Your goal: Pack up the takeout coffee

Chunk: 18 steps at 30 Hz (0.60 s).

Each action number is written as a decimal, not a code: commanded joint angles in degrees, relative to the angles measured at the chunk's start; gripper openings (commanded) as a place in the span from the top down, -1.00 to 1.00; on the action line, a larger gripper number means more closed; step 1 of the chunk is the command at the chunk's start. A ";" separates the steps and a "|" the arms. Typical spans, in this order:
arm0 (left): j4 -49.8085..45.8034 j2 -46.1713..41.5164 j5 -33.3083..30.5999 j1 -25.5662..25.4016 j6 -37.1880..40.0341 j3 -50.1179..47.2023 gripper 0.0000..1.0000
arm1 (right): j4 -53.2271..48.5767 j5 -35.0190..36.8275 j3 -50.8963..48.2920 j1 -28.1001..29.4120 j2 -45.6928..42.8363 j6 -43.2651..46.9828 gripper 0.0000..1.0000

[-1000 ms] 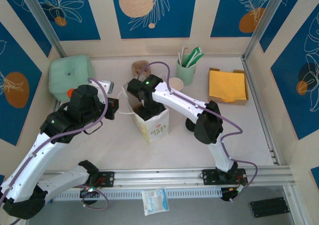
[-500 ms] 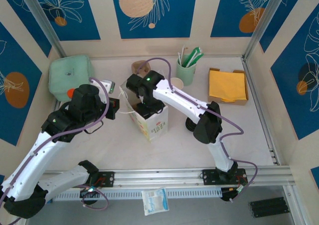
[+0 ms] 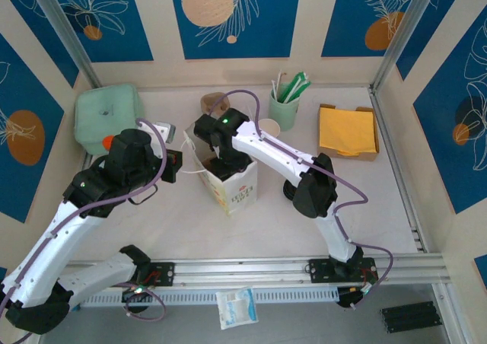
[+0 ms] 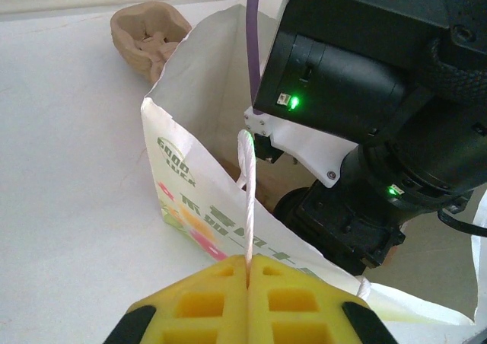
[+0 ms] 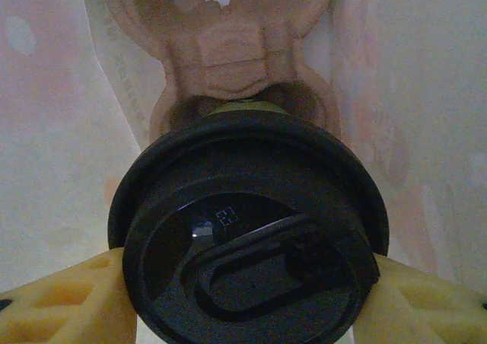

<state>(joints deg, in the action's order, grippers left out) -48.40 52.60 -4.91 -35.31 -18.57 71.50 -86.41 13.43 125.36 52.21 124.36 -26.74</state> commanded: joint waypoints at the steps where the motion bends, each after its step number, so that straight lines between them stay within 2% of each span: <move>1: 1.09 -0.57 0.77 0.43 -0.42 -0.03 1.00 | -0.43 -1.04 -1.35 -0.39 1.07 0.55 -0.13; 18: 1.13 -0.66 0.63 0.42 -0.43 -0.04 1.00 | -0.08 -0.60 -1.82 -0.42 0.75 0.28 -0.13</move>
<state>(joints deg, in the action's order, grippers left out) -48.40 52.60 -4.91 -35.31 -18.57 71.50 -86.11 13.41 124.86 52.10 124.36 -26.76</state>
